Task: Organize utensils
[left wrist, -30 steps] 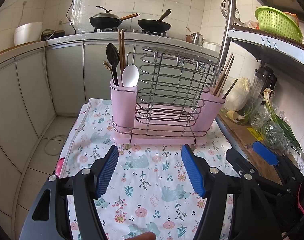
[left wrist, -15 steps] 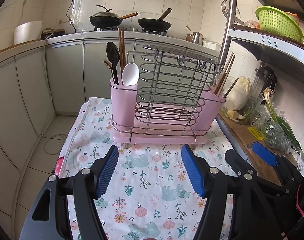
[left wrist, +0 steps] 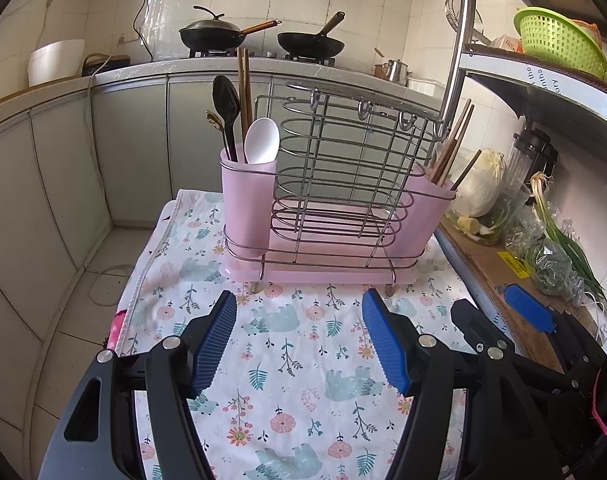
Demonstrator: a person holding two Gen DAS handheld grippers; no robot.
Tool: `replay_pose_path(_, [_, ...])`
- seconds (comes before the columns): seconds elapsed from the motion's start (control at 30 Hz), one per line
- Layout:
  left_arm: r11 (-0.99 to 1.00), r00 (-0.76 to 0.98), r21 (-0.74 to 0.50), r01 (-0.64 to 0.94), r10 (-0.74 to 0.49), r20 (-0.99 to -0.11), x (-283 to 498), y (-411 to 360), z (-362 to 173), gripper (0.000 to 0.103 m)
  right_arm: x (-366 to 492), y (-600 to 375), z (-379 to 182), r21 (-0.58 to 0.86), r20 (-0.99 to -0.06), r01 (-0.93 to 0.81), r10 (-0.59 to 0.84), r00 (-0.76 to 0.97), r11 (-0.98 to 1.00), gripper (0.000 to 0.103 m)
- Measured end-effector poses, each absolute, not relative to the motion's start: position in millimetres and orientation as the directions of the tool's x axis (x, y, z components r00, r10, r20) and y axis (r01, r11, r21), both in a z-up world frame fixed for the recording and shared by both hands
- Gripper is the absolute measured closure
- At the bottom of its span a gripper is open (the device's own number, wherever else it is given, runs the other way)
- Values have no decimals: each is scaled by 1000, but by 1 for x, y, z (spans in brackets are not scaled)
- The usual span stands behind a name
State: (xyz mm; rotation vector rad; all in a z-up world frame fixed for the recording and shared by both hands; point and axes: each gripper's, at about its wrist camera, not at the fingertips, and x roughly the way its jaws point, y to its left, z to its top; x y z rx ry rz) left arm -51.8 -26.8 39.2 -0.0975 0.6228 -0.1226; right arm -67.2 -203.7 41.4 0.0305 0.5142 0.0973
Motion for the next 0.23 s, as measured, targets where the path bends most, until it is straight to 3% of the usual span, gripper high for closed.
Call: replay_pose_path(0.23, [988, 793, -129, 88, -148, -590, -48, -27, 35, 39, -64, -206, 38, 58, -499, -89, 106, 860, 994, 28])
